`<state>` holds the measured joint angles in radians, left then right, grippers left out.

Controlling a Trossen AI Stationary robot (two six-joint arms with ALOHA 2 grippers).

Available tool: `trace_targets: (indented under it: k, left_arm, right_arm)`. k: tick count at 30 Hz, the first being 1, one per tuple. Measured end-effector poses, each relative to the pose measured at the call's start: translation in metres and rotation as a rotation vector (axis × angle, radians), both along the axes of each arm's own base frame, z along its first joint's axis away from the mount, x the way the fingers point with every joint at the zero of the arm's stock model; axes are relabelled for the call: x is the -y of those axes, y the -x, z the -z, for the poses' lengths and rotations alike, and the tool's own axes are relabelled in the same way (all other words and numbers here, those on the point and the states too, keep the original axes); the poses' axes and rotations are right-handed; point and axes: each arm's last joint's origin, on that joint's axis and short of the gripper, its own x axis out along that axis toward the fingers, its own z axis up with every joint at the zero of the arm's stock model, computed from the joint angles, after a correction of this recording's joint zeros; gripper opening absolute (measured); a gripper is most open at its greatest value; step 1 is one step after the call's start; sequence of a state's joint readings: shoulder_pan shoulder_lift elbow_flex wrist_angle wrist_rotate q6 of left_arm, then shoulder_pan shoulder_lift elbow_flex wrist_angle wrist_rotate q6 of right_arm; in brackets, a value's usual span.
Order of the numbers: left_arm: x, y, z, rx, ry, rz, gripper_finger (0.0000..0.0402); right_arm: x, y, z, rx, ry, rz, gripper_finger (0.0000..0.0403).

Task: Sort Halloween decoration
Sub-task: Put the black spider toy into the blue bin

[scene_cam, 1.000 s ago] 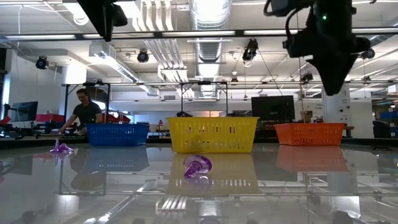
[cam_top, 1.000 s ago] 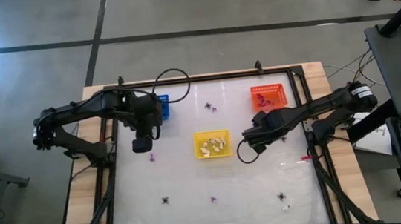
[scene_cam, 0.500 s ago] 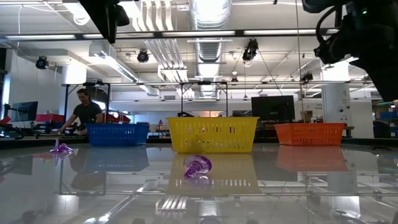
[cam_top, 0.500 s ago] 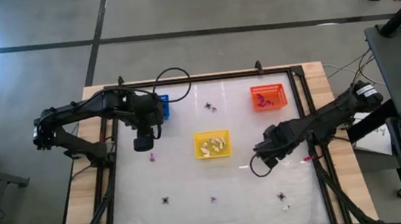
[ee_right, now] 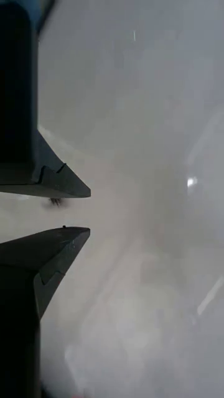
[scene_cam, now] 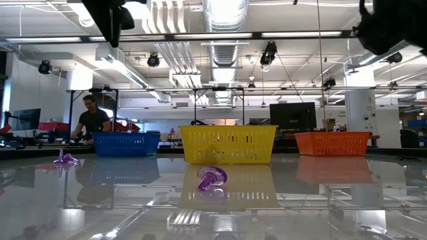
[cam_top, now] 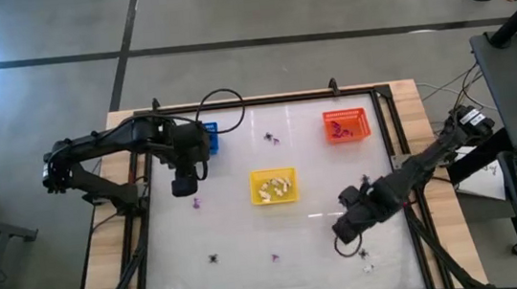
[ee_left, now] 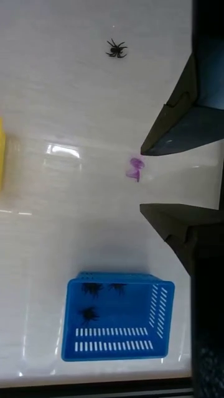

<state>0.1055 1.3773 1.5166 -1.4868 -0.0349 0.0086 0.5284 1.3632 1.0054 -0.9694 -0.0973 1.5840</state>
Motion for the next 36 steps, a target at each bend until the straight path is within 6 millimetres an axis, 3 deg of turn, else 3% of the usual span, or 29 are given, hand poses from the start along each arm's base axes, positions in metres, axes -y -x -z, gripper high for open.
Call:
trace_targets:
  k: [9, 20, 28, 36]
  left_arm:
    - [0.0, 0.0, 0.0, -0.002, 0.0, 0.005, 0.0119]
    - [0.0, 0.0, 0.0, -0.002, 0.001, 0.004, 0.0119]
    - [0.0, 0.0, 0.0, -0.002, 0.001, 0.005, 0.0119]
    - [0.0, 0.0, 0.0, -0.002, 0.001, 0.006, 0.0119]
  right_arm:
    - [-0.037, 0.013, 0.006, 0.01, -0.041, 0.034, 0.0079]
    - [-0.04, 0.014, 0.006, 0.018, -0.052, -0.058, 0.0074]
    - [-0.047, 0.014, 0.014, -0.019, -0.055, -0.06, 0.0129]
    - [-0.064, 0.005, 0.045, -0.057, -0.022, -0.089, 0.0159]
